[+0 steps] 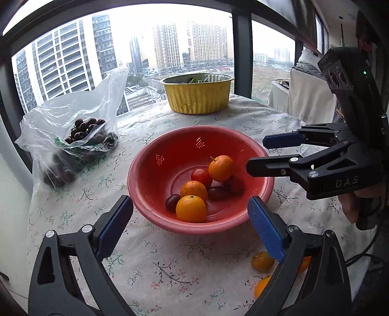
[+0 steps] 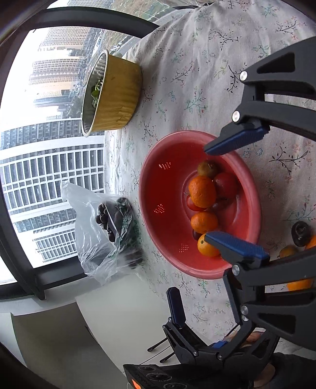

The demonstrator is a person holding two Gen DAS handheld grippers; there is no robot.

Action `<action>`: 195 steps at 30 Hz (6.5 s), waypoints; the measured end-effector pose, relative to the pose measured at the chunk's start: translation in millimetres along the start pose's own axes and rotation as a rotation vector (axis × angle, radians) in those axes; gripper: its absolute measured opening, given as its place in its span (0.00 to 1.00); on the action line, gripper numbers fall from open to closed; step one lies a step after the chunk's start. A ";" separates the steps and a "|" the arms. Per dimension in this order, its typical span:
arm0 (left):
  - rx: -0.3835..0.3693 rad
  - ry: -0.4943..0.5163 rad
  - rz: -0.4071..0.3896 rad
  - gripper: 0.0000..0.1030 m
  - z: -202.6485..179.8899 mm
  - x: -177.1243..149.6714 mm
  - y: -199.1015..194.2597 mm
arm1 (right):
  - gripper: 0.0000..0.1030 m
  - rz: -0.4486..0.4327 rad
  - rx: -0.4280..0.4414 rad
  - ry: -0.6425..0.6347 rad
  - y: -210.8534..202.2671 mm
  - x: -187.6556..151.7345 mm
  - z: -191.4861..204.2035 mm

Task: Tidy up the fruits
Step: 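Lower both fruits into the colander and open both grippers, then move both open grippers back to the fruit pile, then grasp a small brown pear with the left gripper while the right gripper grasps a dark plum, then carry the pear and plum over the red colander with both grippers, then lower both fruits into the colander and open both grippers, then move both open grippers back to the remaining fruit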

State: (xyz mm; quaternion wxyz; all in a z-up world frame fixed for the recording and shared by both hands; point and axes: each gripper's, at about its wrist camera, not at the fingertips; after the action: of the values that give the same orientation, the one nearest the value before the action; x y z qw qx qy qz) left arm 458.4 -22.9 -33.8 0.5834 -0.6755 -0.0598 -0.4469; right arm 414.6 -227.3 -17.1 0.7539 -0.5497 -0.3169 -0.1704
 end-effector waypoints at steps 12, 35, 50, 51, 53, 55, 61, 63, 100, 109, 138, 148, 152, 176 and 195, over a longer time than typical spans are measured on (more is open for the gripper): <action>-0.024 -0.009 -0.025 1.00 -34.4 -79.4 -58.6 | 0.87 -0.086 0.089 -0.002 -76.2 -77.6 18.2; -0.053 0.022 0.179 0.77 -75.0 -121.2 -27.6 | 0.65 0.023 0.000 0.033 -67.8 -161.0 36.0; -0.104 0.033 0.208 0.36 -80.5 -119.7 -17.3 | 0.58 0.050 -0.011 0.037 -63.0 -157.7 36.4; -0.105 0.033 0.208 0.32 -80.6 -119.4 -17.2 | 0.58 0.053 -0.012 0.037 -62.1 -157.3 36.6; -0.113 0.034 0.211 0.31 -81.2 -119.8 -16.8 | 0.57 0.057 -0.013 0.038 -61.1 -157.2 36.6; -0.109 0.041 0.213 0.31 -82.7 -120.4 -16.8 | 0.57 0.060 -0.015 0.040 -60.0 -156.6 36.8; -0.104 0.048 0.210 0.23 -84.3 -122.6 -18.2 | 0.55 0.067 -0.018 0.036 -58.5 -155.6 38.0; -0.106 0.048 0.207 0.23 -83.6 -123.5 -18.8 | 0.55 0.070 -0.019 0.035 -57.4 -155.2 38.1; -0.141 0.009 0.166 0.23 -78.3 -136.7 -38.8 | 0.28 0.162 -0.099 -0.035 -36.0 -146.9 49.5; -0.143 0.001 0.144 0.23 -73.3 -131.3 -44.9 | 0.28 0.147 -0.079 -0.024 -41.3 -142.6 46.5; -0.071 0.032 0.063 0.23 25.5 39.4 4.3 | 0.28 0.037 -0.068 -0.087 -7.7 -2.5 33.1; -0.087 0.024 0.139 0.23 32.3 62.6 78.3 | 0.28 0.125 -0.079 -0.094 38.7 2.9 31.2; -0.093 0.030 0.156 0.23 32.1 64.6 96.8 | 0.28 0.133 -0.078 -0.085 47.6 4.2 27.2; -0.043 0.001 0.149 0.66 32.3 53.5 97.0 | 0.42 0.139 -0.126 -0.125 53.5 7.5 37.2; -0.059 -0.025 0.043 1.00 -10.5 -49.3 -21.6 | 0.86 -0.011 0.004 -0.046 -46.5 -86.6 40.0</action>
State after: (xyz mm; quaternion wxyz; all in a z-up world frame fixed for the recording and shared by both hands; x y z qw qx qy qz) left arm 410.5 -3.3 -51.9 0.5719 -0.6991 -0.0390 -0.4274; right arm 310.7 -213.5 -33.4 0.7465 -0.5503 -0.3375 -0.1612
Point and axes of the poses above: each gripper's, at about its wrist camera, not at the fingertips, and y roughly the way its jaws point, z to its left, x to its top, and after that the axes turned 7 degrees about z, right-handed
